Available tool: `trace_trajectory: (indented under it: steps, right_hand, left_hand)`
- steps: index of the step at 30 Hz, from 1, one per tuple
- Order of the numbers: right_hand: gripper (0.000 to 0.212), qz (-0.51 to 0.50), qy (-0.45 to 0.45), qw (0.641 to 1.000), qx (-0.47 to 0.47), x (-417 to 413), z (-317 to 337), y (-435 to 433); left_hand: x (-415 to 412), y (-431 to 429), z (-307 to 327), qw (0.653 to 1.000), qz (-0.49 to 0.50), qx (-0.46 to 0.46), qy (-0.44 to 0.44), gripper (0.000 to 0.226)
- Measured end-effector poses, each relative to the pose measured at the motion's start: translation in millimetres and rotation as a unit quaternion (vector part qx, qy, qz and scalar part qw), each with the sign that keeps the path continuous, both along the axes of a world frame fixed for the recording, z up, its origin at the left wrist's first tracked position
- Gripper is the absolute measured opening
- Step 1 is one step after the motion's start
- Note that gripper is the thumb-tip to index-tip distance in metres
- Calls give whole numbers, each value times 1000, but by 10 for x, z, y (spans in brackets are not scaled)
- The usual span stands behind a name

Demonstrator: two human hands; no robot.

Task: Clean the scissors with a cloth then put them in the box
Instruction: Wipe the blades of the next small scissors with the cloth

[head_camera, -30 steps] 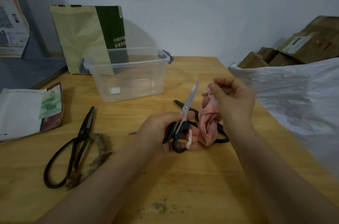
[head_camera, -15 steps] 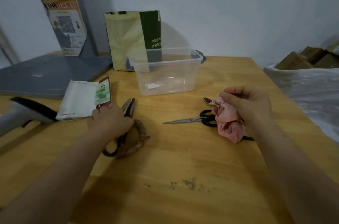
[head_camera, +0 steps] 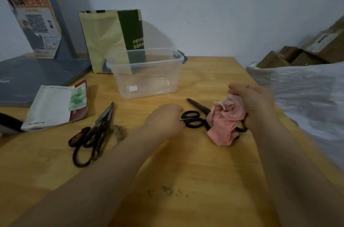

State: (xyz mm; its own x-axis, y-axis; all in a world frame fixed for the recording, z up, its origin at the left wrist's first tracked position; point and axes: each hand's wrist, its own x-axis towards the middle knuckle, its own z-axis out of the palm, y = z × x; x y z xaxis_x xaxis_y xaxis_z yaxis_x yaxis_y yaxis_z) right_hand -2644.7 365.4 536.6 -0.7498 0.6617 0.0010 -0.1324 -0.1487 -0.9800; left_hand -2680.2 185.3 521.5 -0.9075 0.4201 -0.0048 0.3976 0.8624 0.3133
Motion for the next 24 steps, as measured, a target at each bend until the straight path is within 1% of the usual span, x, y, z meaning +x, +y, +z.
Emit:
trace_trajectory:
  steps: [3,5,7,9,11,13,15,16,18,19,20,22,23,24]
  right_hand:
    - [11,19,-20,999,45,-23,-44,22]
    - [10,25,-31,997,73,-40,-64,24]
    - [13,30,-31,996,73,-52,-77,21]
    - [15,31,-30,997,70,-56,-87,24]
    - [15,33,-32,996,77,-56,-94,33]
    - [14,39,-37,995,80,-47,-102,33]
    - [15,42,-37,995,77,-42,-105,35]
    - [15,44,-37,995,78,-35,-97,31]
    - [10,62,-46,995,62,-27,-73,17]
    - [4,89,-56,994,35,-11,-53,-12]
    - [12,125,-69,990,6,1,-44,-53]
    - [33,202,-81,975,-31,23,-38,-144]
    - [38,232,-67,970,-40,32,-41,-188]
    - [37,256,-39,965,-48,34,-50,-227]
  left_hand:
    - [-75,179,-59,999,-19,-47,4,44]
    - [-106,265,-62,998,-27,-50,10,45]
    - [-122,334,-59,999,-34,-32,4,49]
    - [-158,396,-73,998,-52,-38,-2,60]
    - [-212,448,-92,995,-79,-61,2,55]
    - [-240,482,-83,992,-92,-81,23,49]
    - [-224,465,-12,988,-89,-80,93,55]
    - [-203,436,44,984,-85,-52,147,59]
    - [-154,352,157,966,-78,60,240,69]
    - [-126,310,189,948,-81,133,276,75]
    - [-99,280,194,926,-92,207,303,79]
    - [-31,271,130,886,-124,318,314,76]
    - [4,281,53,872,-139,360,301,71]
    - [52,292,-23,862,-147,397,280,67]
